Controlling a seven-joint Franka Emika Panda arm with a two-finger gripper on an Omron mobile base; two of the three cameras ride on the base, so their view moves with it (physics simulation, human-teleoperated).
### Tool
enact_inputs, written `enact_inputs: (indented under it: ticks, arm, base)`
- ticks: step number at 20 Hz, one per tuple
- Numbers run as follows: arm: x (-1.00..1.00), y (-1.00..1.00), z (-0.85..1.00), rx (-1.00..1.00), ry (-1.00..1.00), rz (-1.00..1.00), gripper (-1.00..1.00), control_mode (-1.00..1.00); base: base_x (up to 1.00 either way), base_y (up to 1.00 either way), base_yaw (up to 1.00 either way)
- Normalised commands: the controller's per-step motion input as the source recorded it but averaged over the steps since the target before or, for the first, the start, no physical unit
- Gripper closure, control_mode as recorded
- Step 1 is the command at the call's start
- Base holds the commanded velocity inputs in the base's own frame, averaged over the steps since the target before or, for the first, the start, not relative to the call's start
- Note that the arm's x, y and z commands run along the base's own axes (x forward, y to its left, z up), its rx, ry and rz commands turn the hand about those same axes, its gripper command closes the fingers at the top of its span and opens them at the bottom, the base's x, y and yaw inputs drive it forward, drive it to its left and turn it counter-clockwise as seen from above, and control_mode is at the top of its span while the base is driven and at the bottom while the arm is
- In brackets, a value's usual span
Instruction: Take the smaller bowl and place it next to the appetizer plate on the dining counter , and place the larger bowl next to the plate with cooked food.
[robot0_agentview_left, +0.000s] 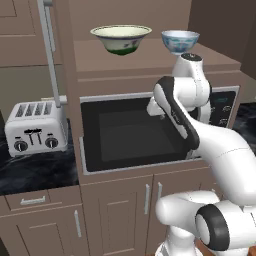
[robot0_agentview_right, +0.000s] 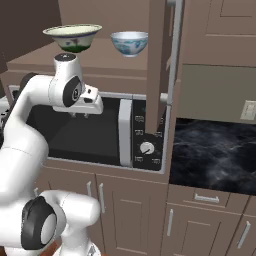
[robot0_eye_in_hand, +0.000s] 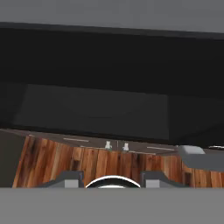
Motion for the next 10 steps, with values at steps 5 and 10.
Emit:
enact_inputs:
  ticks: [5, 10]
  arm:
    - [-0.45, 0.02, 0.0, 0.03, -0.01, -0.02, -1.0, -1.0]
    - [-0.49, 0.0, 0.07, 0.04, -0.03, -0.19, -1.0, -1.0]
  base:
    - [0.0, 0.0, 0.0]
    - [0.0, 0.0, 0.0]
